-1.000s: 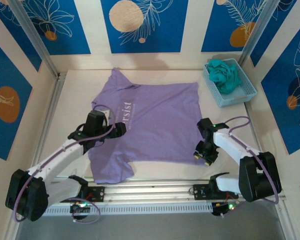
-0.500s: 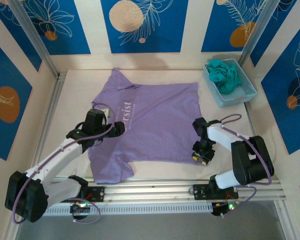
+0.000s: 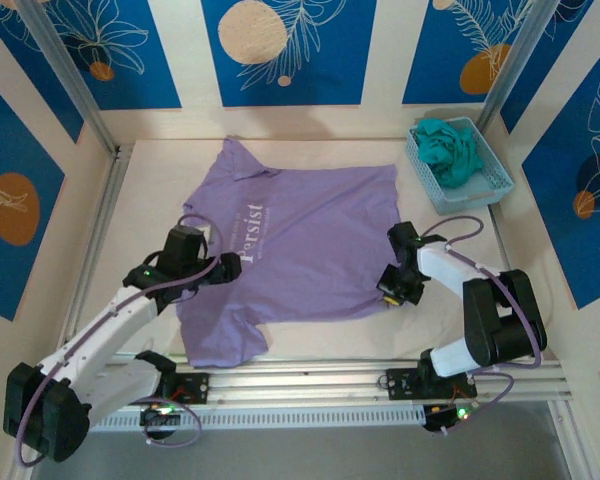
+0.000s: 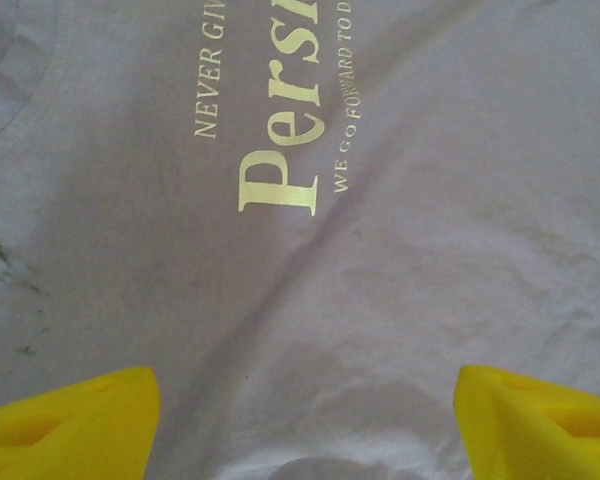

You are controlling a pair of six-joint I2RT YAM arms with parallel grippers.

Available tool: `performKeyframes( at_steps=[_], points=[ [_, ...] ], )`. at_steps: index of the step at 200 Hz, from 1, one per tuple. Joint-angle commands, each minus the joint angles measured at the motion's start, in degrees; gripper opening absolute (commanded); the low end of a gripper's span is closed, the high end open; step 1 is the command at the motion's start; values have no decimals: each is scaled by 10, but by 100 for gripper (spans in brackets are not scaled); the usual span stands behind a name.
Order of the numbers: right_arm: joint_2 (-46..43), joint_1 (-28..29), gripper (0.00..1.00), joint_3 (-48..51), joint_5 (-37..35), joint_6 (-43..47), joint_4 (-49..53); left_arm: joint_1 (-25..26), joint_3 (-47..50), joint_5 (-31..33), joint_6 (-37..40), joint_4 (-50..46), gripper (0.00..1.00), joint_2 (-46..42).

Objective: Fold the inside-out t-shirt

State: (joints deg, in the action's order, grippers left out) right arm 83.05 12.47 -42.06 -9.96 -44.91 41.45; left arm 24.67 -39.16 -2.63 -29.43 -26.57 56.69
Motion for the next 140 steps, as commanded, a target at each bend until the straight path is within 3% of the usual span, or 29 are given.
performKeyframes(
  at_steps=[1, 22, 51, 65, 98, 140],
  points=[
    [-15, -4, 0, -26, -44, 53, -44, 4, -3, 18, 11, -31, 77, -5],
    [-21, -17, 2, -27, -36, 68, -29, 4, -7, 17, 13, -24, 77, 2],
    [-27, -40, 26, -15, -24, 55, 11, 5, -11, 8, 12, -14, 77, 14],
    [-45, -51, 33, -6, -18, 46, 24, 5, -12, 6, 14, -10, 77, 17],
    [-60, -77, 39, 7, -18, 46, 35, 5, -12, -5, 20, 5, 77, 33],
    [18, -86, 41, -3, 12, 48, 1, 5, -10, -9, 29, 10, 77, 41]
  ],
)
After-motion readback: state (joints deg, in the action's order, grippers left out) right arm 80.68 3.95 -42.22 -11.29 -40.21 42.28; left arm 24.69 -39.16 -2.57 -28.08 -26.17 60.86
